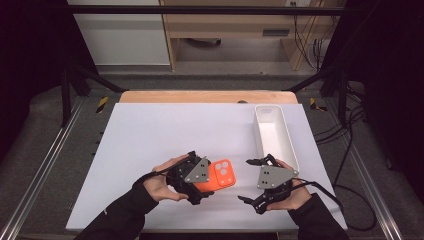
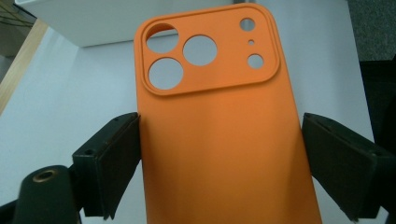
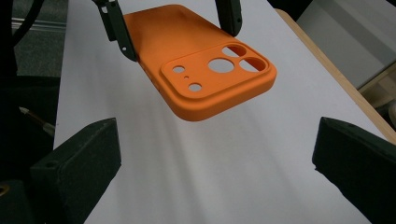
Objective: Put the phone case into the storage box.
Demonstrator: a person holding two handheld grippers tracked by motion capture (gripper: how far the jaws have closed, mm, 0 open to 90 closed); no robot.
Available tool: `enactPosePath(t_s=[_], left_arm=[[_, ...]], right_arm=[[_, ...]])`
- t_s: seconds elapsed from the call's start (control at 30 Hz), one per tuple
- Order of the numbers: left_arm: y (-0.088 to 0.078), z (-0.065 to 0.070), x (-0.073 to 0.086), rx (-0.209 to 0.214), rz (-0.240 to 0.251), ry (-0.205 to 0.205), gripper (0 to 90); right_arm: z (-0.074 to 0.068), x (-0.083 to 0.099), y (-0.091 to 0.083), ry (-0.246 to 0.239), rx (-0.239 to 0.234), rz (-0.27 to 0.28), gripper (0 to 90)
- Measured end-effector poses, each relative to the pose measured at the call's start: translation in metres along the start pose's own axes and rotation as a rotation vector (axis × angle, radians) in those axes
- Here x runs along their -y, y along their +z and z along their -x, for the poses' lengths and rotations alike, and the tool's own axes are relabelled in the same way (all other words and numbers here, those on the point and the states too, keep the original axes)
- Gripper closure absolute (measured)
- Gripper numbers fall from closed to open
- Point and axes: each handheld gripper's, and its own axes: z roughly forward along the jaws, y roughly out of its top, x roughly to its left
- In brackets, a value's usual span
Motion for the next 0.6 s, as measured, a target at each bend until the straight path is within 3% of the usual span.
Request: enactPosePath(t_s=[0.6], left_arm=[[0.003,0.010,-0.016,0.015,0.022,0.115,13.3]], right_arm=[[-0.002,-0.001,0.001,-0.061,-0.010,-0.005,2.1]])
